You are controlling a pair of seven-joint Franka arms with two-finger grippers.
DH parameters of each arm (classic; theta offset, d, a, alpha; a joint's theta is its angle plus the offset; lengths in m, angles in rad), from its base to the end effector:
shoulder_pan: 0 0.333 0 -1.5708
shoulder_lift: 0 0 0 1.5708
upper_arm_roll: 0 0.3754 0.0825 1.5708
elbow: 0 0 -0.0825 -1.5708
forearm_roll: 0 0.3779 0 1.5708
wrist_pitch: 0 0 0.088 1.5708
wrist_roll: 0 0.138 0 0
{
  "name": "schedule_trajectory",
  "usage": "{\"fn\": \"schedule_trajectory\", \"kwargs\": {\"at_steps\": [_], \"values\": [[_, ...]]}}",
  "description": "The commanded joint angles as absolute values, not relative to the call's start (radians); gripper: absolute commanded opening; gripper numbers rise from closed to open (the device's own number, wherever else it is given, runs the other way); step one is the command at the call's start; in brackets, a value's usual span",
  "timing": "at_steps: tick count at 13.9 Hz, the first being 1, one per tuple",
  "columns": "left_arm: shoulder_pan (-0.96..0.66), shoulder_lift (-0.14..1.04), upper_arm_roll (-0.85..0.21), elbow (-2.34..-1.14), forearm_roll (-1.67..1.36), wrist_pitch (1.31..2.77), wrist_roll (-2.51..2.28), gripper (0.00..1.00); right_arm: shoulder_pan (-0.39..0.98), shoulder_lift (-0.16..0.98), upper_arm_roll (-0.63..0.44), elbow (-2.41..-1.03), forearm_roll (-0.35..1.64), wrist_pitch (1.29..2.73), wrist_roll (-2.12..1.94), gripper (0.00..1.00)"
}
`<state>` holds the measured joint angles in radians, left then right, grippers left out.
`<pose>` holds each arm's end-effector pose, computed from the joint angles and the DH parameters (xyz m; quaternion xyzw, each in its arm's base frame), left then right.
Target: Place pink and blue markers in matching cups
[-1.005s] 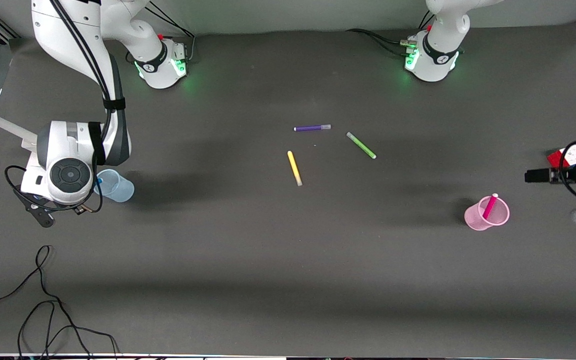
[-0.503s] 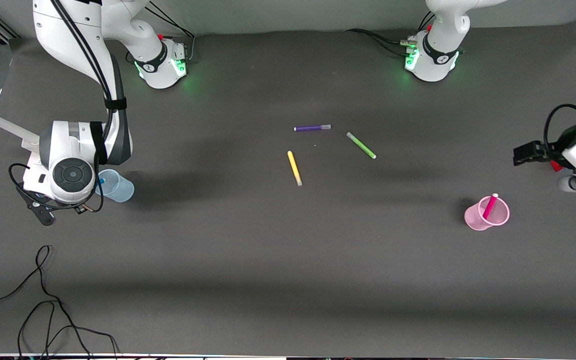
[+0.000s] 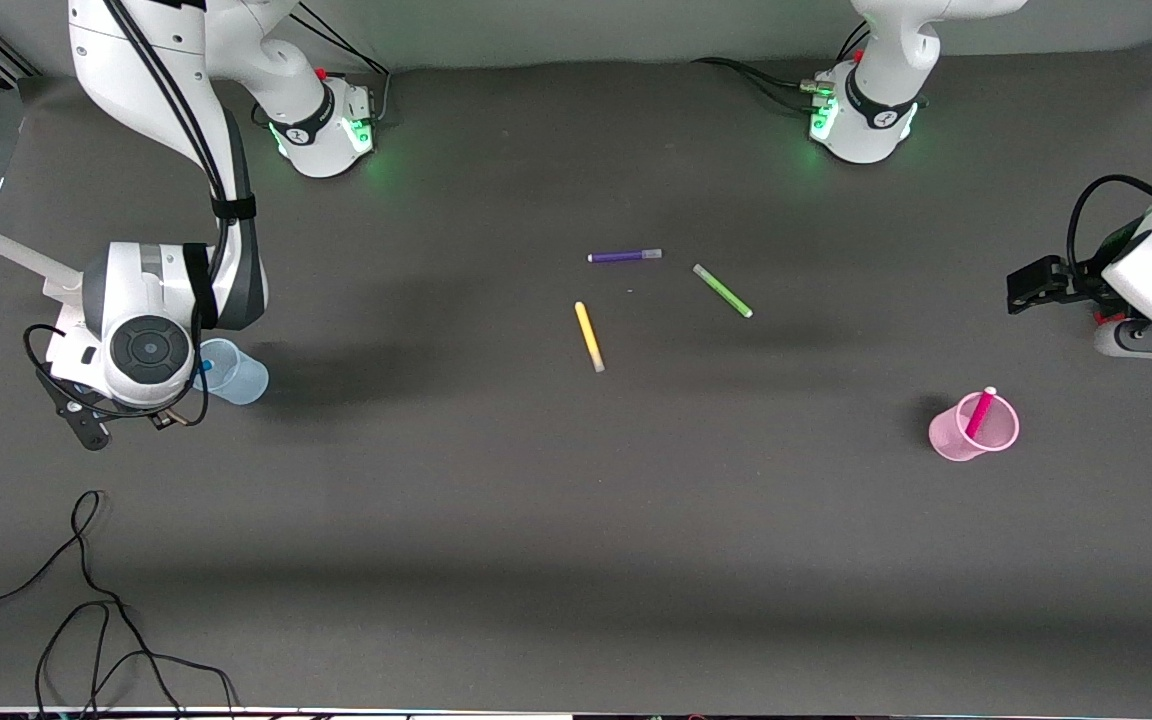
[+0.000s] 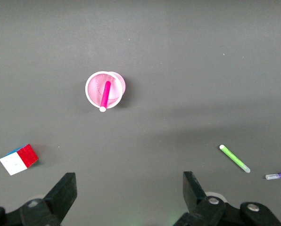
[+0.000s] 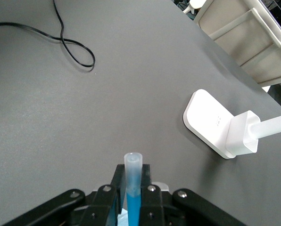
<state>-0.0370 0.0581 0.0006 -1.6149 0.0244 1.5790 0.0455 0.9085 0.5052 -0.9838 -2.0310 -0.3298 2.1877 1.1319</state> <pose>0.5629 -0.0172 0.6009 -0.9980 0.0416 0.0470 0.0120 0.5899 -0.0302 0.3305 0.8351 -0.4335 0.0979 0.3243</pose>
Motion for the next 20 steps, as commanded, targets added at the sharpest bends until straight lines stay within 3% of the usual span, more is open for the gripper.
{"fn": "schedule_trajectory", "kwargs": {"at_steps": [1,2,3,4,11,14,20], "values": [[-0.052,0.028,0.02,-1.644,0.015,1.577,0.046,1.0,0.931,0.5,-0.992,-2.048,-0.364,2.204,1.172,0.33],[-0.052,0.028,0.02,-1.644,0.015,1.578,0.048,1.0,0.931,0.499,-0.992,-2.046,-0.364,2.204,1.172,0.42],[-0.054,0.028,0.02,-1.646,0.015,1.578,0.048,1.0,0.931,0.499,-0.992,-2.046,-0.364,2.204,1.172,0.65],[-0.048,0.028,0.017,-1.646,0.015,1.578,0.048,1.0,0.931,0.499,-0.992,-2.046,-0.364,2.203,1.172,0.96],[-0.005,0.029,-0.04,-1.644,0.015,1.578,0.048,1.0,0.914,0.447,-1.005,-1.988,-0.351,2.162,1.064,1.0],[-0.029,0.029,-0.018,-1.644,0.005,1.575,0.052,1.0,0.85,0.353,-1.006,-1.875,-0.269,2.024,0.815,1.0],[-0.026,0.028,-0.017,-1.643,0.003,1.572,0.051,1.0,0.752,0.302,-1.009,-1.636,0.017,1.751,0.359,1.0]]}}
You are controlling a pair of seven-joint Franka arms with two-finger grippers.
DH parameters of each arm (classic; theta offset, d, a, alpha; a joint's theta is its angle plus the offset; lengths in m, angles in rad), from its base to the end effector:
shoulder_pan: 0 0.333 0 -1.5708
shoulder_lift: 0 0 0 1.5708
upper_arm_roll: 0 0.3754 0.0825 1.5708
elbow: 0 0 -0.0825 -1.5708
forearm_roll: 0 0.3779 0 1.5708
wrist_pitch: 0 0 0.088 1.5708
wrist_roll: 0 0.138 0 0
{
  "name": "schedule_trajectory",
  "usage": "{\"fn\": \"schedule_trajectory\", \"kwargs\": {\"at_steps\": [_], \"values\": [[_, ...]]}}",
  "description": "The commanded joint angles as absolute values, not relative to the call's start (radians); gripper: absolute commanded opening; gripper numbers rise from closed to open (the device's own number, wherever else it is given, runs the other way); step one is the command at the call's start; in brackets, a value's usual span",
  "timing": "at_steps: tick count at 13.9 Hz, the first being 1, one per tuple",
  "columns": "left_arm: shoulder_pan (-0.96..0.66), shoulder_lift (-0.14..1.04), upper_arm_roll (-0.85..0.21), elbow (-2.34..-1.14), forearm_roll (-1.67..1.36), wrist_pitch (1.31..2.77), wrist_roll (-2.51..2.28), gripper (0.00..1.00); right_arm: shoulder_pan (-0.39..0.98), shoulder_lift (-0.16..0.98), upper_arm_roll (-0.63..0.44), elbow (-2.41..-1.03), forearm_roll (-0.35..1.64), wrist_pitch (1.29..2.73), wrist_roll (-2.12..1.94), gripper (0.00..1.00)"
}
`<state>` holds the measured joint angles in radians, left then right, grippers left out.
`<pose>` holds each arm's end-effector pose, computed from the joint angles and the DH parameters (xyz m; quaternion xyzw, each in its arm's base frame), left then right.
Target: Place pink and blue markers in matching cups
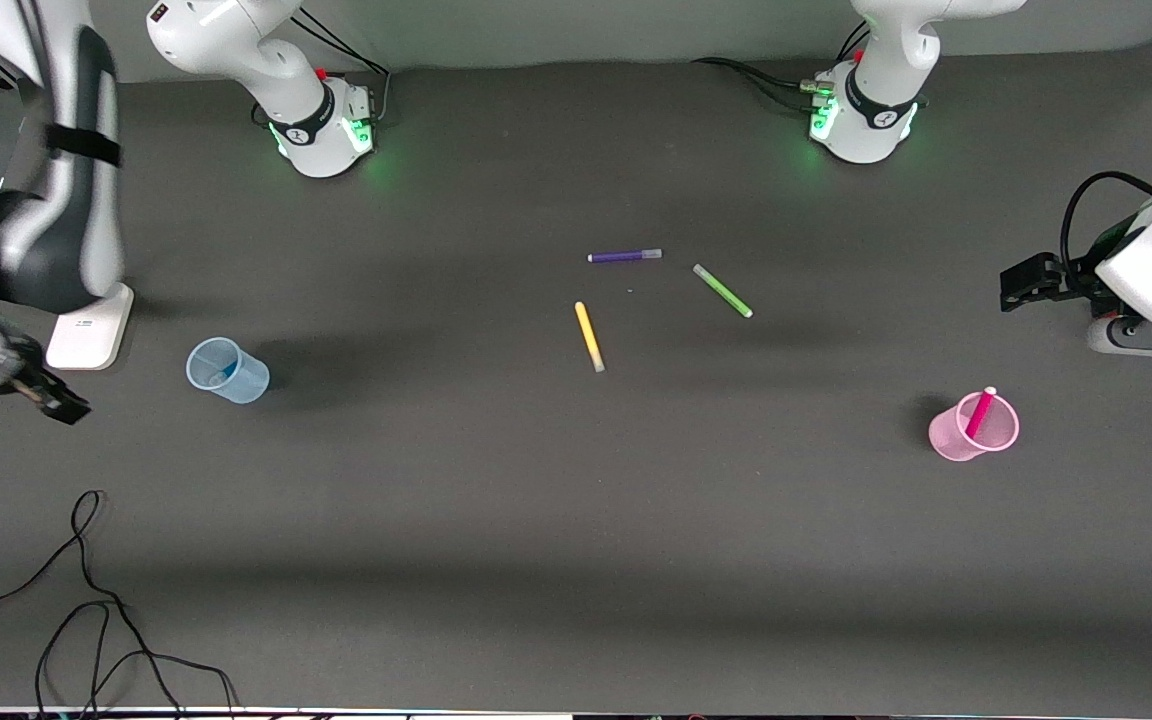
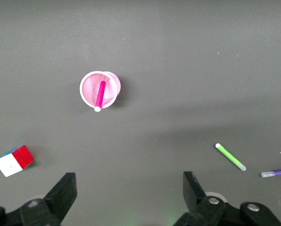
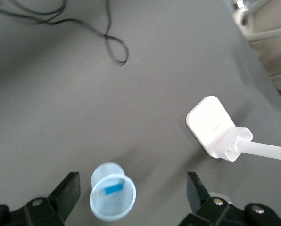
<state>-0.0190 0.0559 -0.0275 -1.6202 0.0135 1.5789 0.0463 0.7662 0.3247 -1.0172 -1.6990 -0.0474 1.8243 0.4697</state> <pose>0.5615 -0.0238 0.5997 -0.9977 0.0467 0.0486 0.0060 0.6071 -0.0954 0.5067 0.9287 -0.3339 -0.0061 0.1614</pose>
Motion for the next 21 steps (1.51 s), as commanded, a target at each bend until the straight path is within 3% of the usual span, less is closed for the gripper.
{"fn": "schedule_trajectory", "kwargs": {"at_steps": [1,4,16,18,21], "values": [[-0.025,0.028,-0.017,-1.643,0.003,1.572,0.051,1.0,0.75,0.279,-1.009,-1.626,0.047,1.731,0.33,1.0],[-0.025,0.028,-0.017,-1.641,0.003,1.571,0.051,1.0,0.756,0.213,-1.008,-1.62,0.116,1.687,0.207,1.0],[-0.023,0.038,-0.015,-1.609,0.002,1.557,0.046,1.0,0.81,0.154,-0.985,-1.63,0.14,1.668,0.062,1.0],[-0.023,0.04,-0.015,-1.609,0.002,1.557,0.046,1.0,0.731,0.109,-0.877,-1.666,0.127,1.667,0.045,1.0],[-0.023,0.038,-0.015,-1.609,0.002,1.557,0.044,1.0,0.4,0.023,-0.53,-1.719,0.077,1.669,-0.034,1.0]]}}
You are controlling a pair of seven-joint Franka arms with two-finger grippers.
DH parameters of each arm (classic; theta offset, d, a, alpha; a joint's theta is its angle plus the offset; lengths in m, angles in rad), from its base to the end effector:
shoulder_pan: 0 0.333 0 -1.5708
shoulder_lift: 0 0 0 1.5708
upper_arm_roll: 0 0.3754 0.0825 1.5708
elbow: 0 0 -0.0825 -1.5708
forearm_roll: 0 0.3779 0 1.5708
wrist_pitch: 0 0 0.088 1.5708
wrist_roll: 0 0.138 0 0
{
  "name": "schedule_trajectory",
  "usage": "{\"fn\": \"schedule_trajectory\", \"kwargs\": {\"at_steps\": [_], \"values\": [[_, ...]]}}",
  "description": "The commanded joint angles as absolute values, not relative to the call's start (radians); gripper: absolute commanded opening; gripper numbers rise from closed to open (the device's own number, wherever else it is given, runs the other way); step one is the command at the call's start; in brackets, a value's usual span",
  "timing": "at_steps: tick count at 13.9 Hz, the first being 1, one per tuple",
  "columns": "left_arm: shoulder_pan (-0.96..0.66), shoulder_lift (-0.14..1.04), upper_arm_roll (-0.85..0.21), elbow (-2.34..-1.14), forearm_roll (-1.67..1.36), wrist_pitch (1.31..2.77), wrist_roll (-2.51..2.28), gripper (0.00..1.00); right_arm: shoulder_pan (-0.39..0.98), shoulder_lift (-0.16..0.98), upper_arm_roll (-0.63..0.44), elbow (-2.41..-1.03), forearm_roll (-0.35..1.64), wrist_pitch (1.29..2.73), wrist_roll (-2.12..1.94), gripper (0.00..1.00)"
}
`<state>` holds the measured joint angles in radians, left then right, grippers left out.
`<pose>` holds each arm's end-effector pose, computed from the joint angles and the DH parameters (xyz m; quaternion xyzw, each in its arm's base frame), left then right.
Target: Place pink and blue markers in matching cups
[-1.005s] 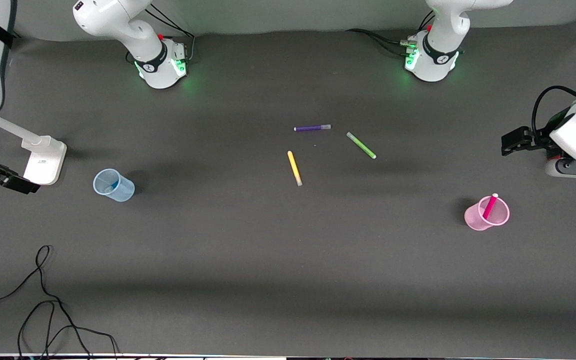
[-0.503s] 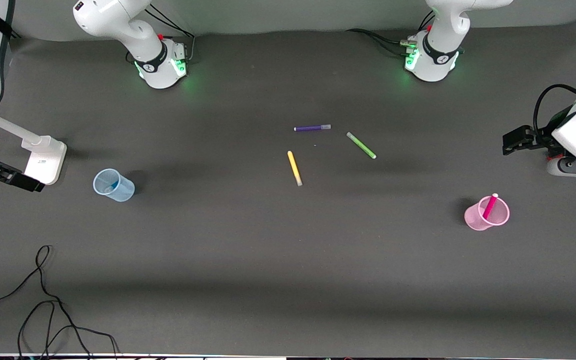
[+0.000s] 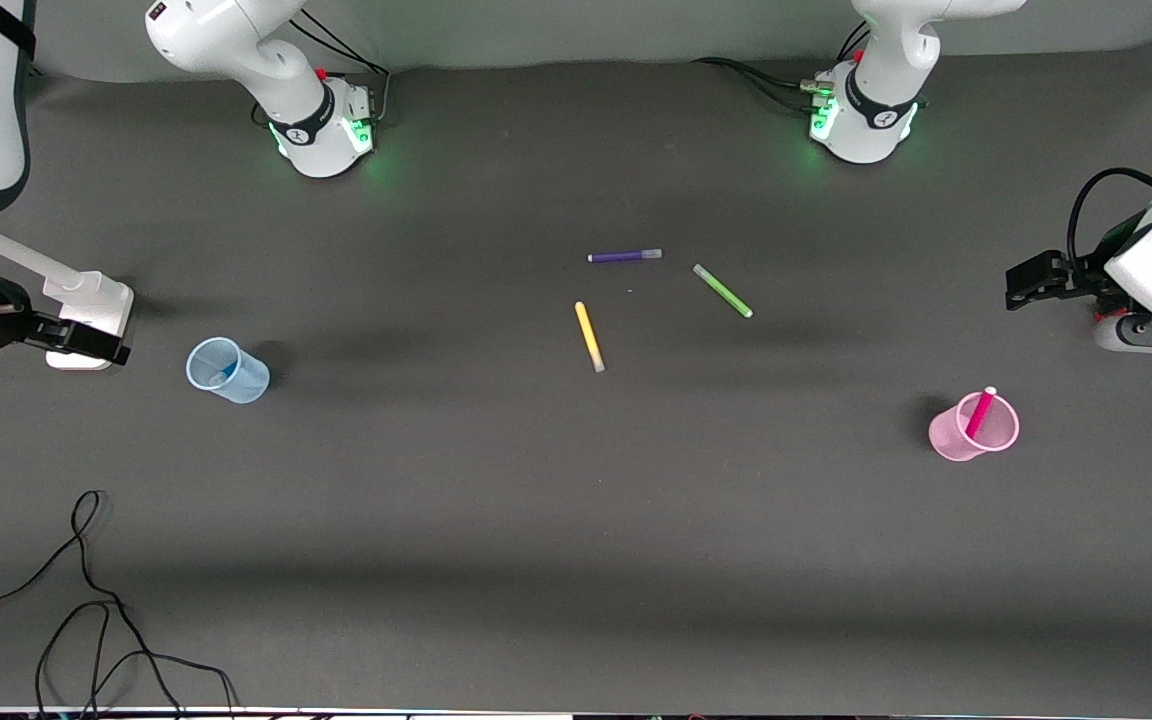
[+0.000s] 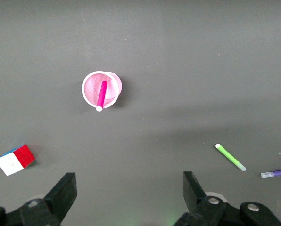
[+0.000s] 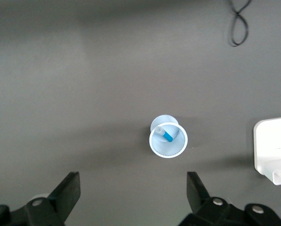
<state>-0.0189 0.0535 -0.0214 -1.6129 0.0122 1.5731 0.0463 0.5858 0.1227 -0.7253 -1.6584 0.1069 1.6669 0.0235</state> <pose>0.5609 -0.0206 0.6039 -0.9979 0.0435 0.0466 0.0054 0.5786 -0.0459 0.5669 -0.9951 0.0885 0.0406 0.0146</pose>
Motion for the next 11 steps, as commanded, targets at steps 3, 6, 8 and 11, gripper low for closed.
{"fn": "schedule_trajectory", "kwargs": {"at_steps": [3,6,8,11], "values": [[-0.023,0.04,-0.015,-1.609,0.002,1.557,0.043,1.0,0.202,-0.032,-0.295,-1.753,0.023,1.674,-0.034,1.0],[-0.023,0.04,-0.015,-1.609,0.002,1.557,0.043,1.0,-0.027,-0.092,-0.033,-1.808,0.012,1.666,-0.028,1.0],[-0.021,0.04,-0.015,-1.609,0.002,1.557,0.043,1.0,-0.157,-0.089,0.09,-1.787,0.026,1.66,-0.011,1.0],[-0.021,0.04,-0.015,-1.609,0.002,1.557,0.043,1.0,-0.141,-0.057,0.086,-1.743,0.103,1.66,-0.002,1.0]]}}
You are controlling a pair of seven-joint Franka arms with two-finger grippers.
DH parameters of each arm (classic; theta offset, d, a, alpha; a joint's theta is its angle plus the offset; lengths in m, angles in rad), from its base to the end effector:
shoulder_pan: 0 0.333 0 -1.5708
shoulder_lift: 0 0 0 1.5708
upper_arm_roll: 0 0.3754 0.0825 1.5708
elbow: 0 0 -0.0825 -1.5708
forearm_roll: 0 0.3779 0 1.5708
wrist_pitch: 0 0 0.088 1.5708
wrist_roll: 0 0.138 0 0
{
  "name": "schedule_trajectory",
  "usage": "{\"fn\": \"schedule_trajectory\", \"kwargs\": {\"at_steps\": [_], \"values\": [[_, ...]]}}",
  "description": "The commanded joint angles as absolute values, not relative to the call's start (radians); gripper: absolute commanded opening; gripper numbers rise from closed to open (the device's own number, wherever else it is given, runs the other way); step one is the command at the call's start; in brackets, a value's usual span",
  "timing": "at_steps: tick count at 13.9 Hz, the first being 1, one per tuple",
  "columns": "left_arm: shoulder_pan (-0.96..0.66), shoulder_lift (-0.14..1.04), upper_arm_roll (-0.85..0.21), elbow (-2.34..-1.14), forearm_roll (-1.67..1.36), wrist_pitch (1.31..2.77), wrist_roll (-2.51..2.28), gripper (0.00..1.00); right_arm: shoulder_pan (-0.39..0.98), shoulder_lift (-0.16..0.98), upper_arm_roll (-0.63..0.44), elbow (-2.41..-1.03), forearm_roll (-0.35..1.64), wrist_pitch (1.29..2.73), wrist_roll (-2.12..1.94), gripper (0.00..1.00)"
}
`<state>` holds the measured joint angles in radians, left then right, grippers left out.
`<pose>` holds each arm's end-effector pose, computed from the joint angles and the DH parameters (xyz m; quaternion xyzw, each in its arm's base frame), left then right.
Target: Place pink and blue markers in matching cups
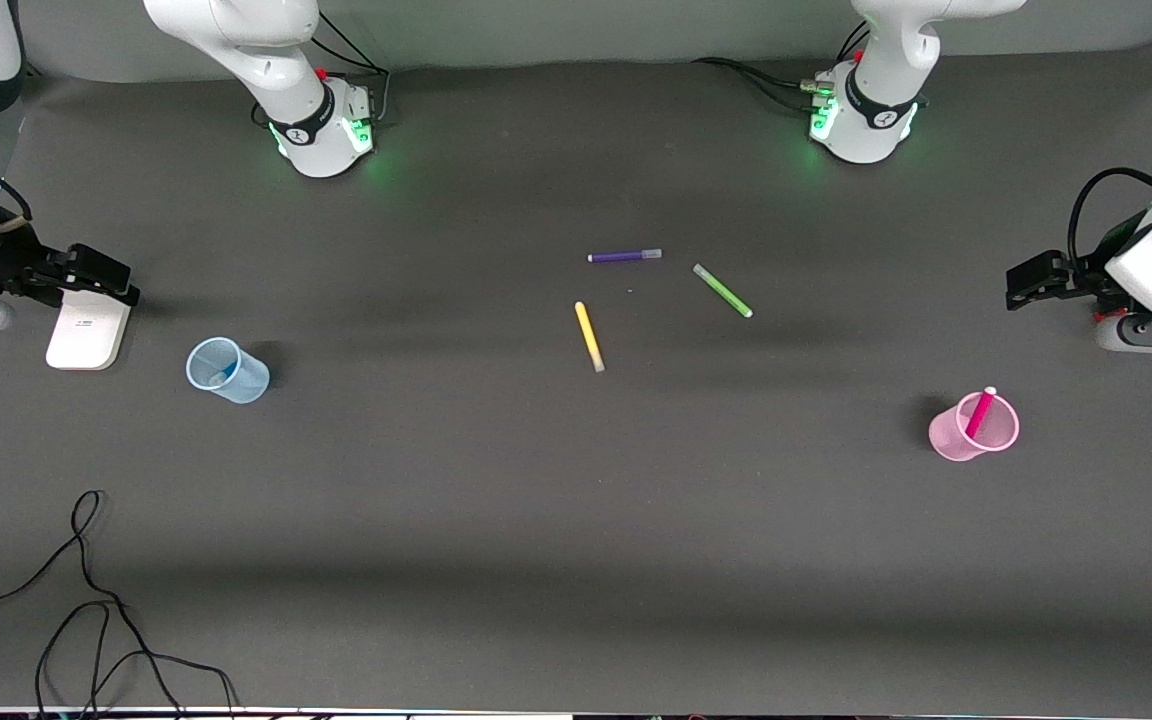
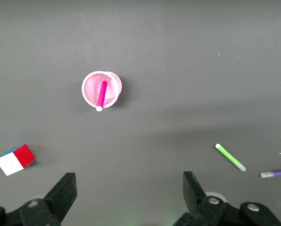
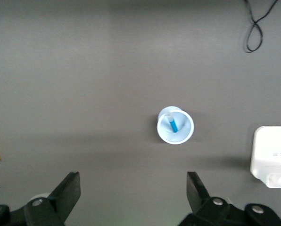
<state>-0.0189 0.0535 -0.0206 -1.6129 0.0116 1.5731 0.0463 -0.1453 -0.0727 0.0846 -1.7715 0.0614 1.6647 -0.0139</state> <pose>0.5609 -0.0203 0.6039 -0.9980 0.0431 0.0466 0.0051 0.5233 -0.0223 0.6061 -0.9991 0.0270 0.0161 0.0281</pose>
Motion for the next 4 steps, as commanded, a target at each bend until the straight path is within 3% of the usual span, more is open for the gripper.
{"fn": "schedule_trajectory", "kwargs": {"at_steps": [1,3,4], "values": [[-0.021,0.04,-0.015,-1.611,0.002,1.557,0.043,1.0,-0.082,-0.039,0.036,-1.72,0.101,1.66,-0.002,1.0],[-0.021,0.04,-0.015,-1.611,0.002,1.557,0.043,1.0,0.036,-0.028,-0.085,-1.698,0.098,1.658,-0.005,1.0],[-0.021,0.04,-0.015,-1.611,0.002,1.557,0.043,1.0,0.043,-0.031,-0.093,-1.701,0.098,1.635,-0.005,1.0]]}}
